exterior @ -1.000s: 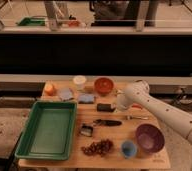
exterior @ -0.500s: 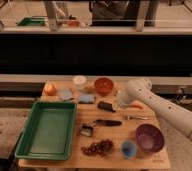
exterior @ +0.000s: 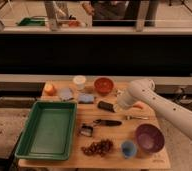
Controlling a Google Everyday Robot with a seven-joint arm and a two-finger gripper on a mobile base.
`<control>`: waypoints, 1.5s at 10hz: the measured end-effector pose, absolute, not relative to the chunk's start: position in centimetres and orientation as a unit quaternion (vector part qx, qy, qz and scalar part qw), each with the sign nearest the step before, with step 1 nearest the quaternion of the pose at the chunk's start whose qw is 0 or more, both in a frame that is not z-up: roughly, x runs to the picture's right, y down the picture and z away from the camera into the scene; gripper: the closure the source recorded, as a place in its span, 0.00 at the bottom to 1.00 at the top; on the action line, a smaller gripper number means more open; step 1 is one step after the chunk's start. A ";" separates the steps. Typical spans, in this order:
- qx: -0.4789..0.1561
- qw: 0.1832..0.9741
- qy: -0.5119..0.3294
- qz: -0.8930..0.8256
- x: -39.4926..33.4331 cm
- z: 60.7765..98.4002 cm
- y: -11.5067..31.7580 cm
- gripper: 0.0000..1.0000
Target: Place eraser in metal cup
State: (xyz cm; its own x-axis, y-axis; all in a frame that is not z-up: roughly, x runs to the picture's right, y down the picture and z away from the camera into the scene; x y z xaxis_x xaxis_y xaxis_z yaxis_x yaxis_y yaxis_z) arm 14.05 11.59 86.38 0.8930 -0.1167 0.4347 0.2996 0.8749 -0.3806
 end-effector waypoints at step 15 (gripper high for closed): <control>-0.246 0.939 -0.220 -0.097 13.4 89.1 12.4 0.20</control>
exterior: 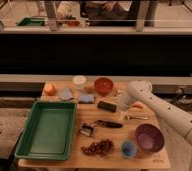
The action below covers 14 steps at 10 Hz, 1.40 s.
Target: Place eraser in metal cup
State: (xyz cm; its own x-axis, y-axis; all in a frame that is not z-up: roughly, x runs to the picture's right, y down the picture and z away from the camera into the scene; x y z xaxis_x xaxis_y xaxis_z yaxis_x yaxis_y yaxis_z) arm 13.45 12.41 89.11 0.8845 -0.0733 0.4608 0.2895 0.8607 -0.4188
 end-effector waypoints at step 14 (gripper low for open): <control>-0.269 0.951 -0.152 0.015 14.2 93.0 10.7 0.20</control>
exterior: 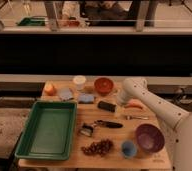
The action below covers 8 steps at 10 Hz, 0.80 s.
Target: Place eraser in metal cup
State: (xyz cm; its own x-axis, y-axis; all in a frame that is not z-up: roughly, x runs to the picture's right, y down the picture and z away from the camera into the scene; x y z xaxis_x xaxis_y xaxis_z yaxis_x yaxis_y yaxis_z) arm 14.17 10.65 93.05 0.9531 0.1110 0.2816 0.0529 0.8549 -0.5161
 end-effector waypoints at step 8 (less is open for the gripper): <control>-0.260 0.950 -0.173 0.017 13.7 92.9 9.7 0.31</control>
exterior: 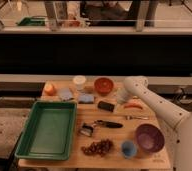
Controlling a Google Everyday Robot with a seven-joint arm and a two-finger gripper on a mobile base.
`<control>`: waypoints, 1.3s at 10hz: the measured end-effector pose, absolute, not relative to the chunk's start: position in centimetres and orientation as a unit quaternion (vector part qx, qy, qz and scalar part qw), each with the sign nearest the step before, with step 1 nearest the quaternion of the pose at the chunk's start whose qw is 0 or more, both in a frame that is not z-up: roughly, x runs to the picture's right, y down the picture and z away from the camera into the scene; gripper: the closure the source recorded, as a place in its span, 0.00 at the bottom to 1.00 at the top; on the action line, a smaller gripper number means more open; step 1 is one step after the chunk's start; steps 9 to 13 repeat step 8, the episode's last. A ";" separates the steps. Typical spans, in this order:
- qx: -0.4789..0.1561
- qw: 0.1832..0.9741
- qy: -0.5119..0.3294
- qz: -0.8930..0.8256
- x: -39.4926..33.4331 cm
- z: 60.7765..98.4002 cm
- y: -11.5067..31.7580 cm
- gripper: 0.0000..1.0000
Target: Place eraser in metal cup
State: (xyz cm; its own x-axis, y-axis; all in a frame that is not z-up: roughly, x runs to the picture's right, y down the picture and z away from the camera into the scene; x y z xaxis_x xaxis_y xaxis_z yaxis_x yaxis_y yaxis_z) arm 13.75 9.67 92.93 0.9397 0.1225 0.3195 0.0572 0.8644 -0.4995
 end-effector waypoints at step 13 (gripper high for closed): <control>-0.279 0.941 -0.188 0.016 13.1 93.4 10.7 0.68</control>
